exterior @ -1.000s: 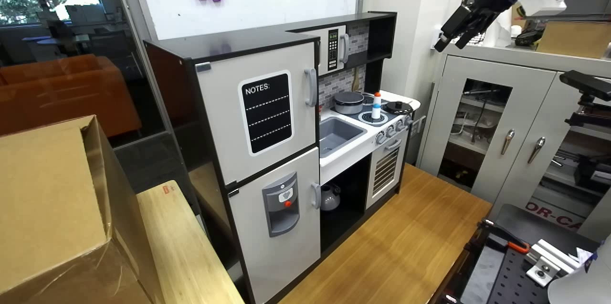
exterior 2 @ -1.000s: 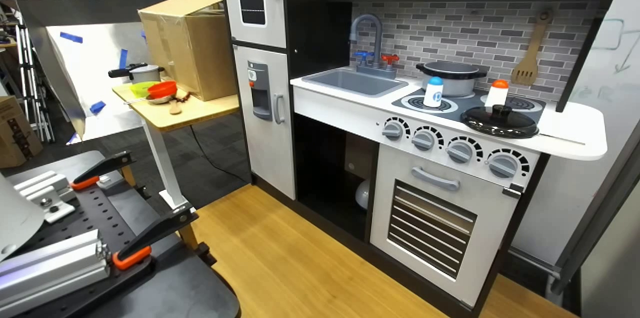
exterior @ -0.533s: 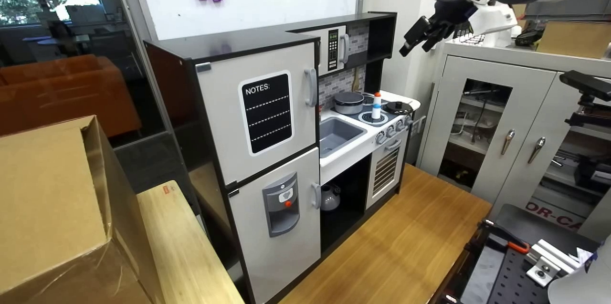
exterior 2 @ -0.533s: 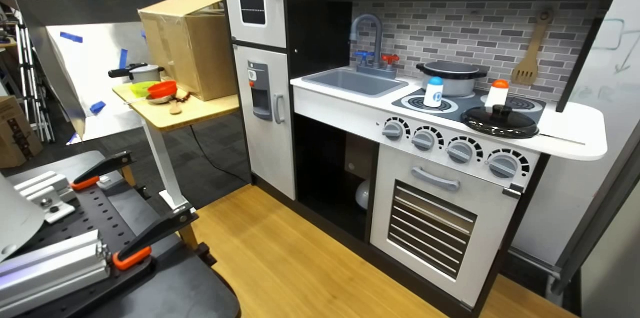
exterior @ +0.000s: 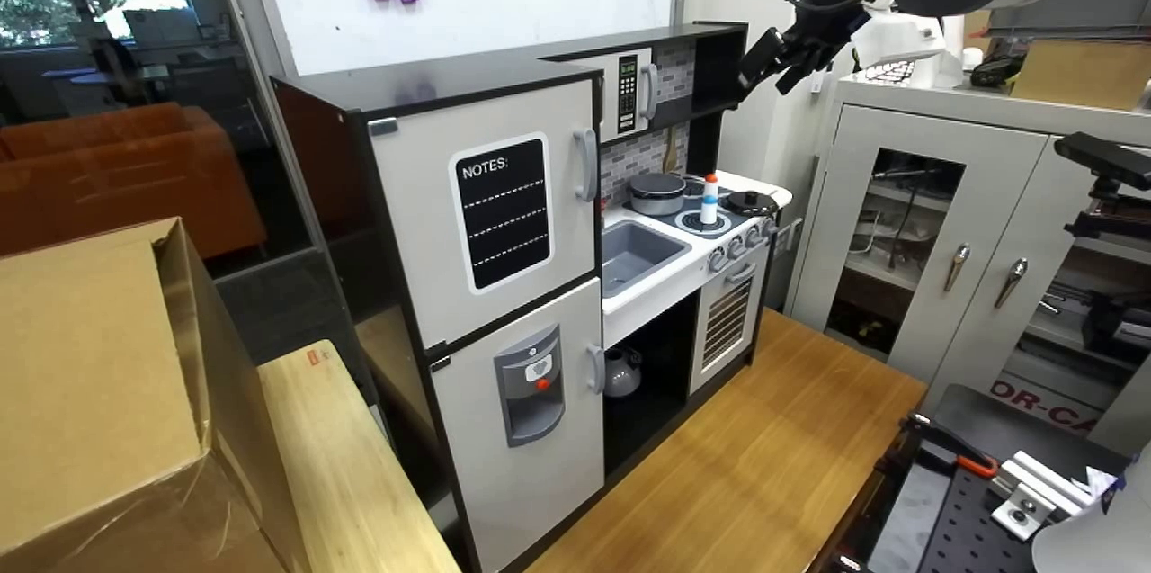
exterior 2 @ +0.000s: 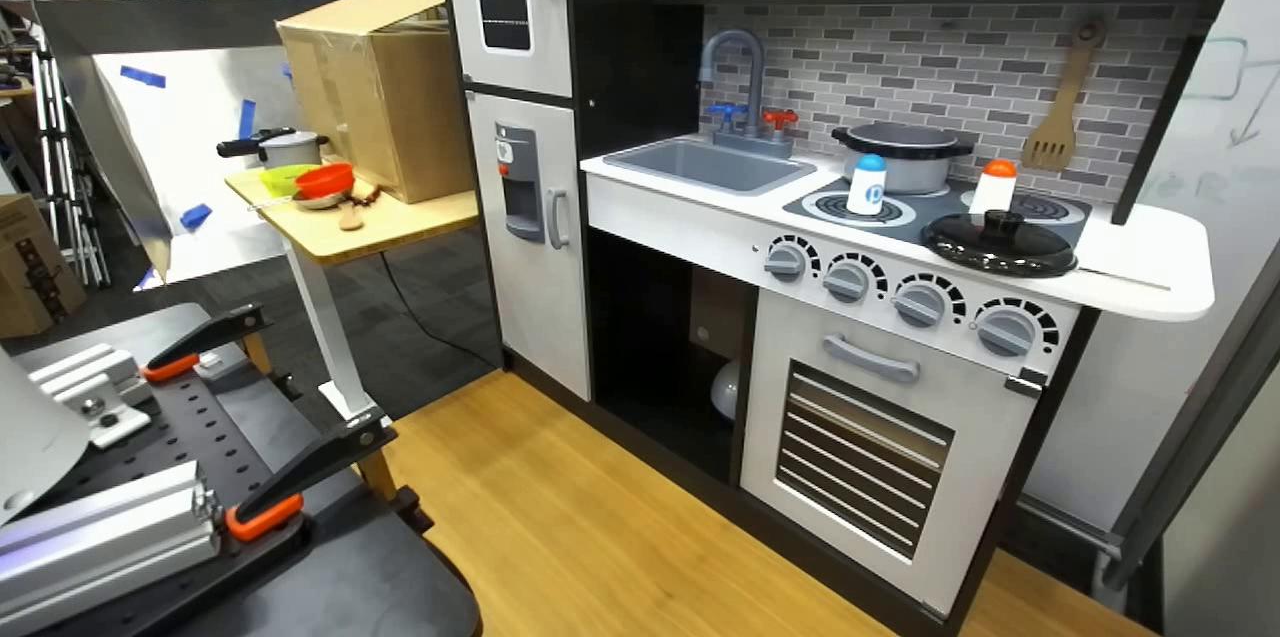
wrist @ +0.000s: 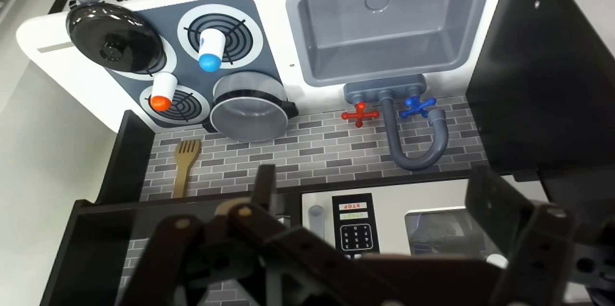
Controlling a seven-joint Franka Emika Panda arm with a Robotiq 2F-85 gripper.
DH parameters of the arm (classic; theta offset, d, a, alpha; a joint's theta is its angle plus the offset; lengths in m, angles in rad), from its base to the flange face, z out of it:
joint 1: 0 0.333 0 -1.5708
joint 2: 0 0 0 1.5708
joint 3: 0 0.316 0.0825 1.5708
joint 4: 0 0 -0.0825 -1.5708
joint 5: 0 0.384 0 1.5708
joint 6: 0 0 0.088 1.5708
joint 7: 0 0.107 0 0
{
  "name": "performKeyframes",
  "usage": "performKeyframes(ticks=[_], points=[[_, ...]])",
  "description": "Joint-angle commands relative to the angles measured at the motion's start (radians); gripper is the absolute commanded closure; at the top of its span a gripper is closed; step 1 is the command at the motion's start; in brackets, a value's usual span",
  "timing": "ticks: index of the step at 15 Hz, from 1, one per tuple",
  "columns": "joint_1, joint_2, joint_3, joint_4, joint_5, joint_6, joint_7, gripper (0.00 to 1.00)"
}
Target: Open the microwave door.
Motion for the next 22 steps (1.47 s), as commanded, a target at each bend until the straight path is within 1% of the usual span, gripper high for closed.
performKeyframes(ticks=[1,2,4,6,10,13,15,19,22], points=[[-0.011,0.001,0.011,0.001,0.013,-0.002,-0.009,0.00],[-0.007,0.001,0.009,0.004,0.013,-0.011,-0.015,0.00],[0.028,0.011,-0.012,0.008,0.030,0.006,-0.061,0.00],[0.017,0.057,0.003,0.027,0.011,0.084,-0.050,0.00],[-0.010,0.173,0.027,0.078,-0.001,0.307,-0.009,0.00],[-0.007,0.251,0.030,0.108,0.005,0.402,-0.006,0.00],[-0.004,0.293,0.032,0.122,0.008,0.427,-0.005,0.00],[0.009,0.359,0.034,0.158,0.019,0.444,0.005,0.00],[0.007,0.409,0.036,0.199,0.020,0.452,0.014,0.00]])
